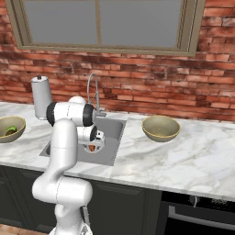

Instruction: Pick the kiwis from the sink and place them in one bowl. Place the sweet potato in the other bowl. Then turn off the sink faucet.

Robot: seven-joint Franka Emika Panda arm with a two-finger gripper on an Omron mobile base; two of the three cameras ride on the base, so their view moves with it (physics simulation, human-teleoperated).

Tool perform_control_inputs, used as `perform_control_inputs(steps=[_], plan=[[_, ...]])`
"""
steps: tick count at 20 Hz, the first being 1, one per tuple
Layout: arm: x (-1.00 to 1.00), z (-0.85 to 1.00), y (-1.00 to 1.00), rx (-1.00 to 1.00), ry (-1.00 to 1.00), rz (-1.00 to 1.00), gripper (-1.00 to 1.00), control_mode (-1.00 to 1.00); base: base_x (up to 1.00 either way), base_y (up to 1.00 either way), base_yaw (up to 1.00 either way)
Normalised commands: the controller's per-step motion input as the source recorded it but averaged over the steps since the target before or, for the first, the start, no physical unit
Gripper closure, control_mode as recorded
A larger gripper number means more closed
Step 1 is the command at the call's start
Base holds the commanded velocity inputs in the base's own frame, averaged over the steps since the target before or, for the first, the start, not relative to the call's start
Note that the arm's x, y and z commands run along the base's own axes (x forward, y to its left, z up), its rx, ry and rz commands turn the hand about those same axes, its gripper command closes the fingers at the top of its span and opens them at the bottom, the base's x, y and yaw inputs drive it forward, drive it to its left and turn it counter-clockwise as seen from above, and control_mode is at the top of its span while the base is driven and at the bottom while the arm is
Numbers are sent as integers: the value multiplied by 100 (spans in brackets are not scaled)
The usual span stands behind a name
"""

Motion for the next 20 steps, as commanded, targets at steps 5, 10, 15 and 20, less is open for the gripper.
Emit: perform_control_inputs(steps=[5, 10, 15, 20], plan=[[-4, -36, 3, -1, 3, 0, 100, -100, 0, 0, 0], [-33, -17, -6, 0, 0, 0, 100, -100, 0, 0, 0], [-76, 50, -21, 0, -21, 0, 100, -100, 0, 0, 0], [-92, 70, -21, 0, -24, 0, 100, -100, 0, 0, 0]])
